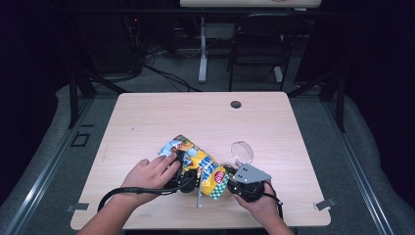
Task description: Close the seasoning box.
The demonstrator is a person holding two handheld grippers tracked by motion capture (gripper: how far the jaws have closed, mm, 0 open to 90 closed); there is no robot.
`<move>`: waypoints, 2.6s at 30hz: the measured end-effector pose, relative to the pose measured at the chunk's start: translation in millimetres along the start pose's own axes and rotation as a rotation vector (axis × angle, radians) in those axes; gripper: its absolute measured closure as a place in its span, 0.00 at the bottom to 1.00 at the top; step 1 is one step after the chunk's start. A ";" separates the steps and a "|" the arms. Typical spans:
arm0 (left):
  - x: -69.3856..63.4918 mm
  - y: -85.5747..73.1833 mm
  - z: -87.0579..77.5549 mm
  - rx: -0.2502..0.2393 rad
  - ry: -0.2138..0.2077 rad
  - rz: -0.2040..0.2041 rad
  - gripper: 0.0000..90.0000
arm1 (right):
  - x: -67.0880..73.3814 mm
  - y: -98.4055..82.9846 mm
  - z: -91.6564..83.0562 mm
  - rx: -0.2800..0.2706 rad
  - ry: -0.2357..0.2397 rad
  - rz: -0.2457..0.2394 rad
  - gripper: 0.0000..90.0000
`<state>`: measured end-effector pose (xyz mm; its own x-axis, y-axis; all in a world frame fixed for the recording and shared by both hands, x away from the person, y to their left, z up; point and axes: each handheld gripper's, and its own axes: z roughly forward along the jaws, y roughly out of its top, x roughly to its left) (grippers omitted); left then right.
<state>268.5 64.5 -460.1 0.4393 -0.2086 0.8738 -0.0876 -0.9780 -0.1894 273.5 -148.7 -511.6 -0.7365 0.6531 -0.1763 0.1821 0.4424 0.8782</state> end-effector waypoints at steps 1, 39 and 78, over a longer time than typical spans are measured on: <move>-0.5 -0.3 0.3 -0.002 -0.002 -0.004 0.95 | 0.1 0.0 0.0 0.000 0.001 -0.001 0.79; -19.3 -11.8 10.0 -0.064 -0.073 -0.178 0.96 | 2.2 0.8 0.5 -0.008 -0.011 -0.012 0.79; -43.2 -25.9 21.8 -0.146 -0.168 -0.388 0.97 | 7.1 2.3 3.5 -0.025 -0.034 -0.023 0.76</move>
<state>271.3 98.9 -502.7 0.6023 0.1660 0.7808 -0.0076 -0.9769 0.2135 271.0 -140.9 -512.3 -0.7176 0.6638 -0.2109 0.1489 0.4420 0.8846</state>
